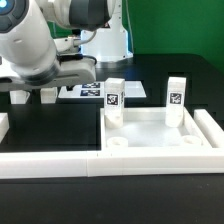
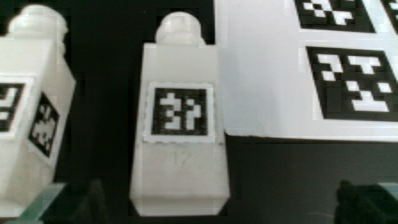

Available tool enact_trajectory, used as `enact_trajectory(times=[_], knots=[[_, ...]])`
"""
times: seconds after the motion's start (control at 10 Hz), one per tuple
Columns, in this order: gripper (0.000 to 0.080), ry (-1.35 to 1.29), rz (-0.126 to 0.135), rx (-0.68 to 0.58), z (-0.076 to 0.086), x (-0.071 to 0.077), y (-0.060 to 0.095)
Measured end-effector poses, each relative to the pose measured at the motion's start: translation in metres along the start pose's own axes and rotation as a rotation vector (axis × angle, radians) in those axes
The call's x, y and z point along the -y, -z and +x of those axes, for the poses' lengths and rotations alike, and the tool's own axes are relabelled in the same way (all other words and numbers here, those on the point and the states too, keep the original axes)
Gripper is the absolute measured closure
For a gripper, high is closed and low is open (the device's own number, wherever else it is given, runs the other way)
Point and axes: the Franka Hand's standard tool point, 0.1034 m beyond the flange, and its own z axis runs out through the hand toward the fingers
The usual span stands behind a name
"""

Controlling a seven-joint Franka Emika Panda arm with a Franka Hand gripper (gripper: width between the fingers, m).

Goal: Assemble square table

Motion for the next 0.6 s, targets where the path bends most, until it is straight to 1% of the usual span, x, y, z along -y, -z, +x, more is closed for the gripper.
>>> enact_trajectory(times=[0.2,0.3,0.6], knots=[[0.0151,0.0,0.0,0.001,0.0,0.0,0.0],[0.0151,0.001,-0.002,0.001,0.0,0.0,-0.004],[0.0151,0.007,0.008,0.034,-0.01,0.0,-0.035]])
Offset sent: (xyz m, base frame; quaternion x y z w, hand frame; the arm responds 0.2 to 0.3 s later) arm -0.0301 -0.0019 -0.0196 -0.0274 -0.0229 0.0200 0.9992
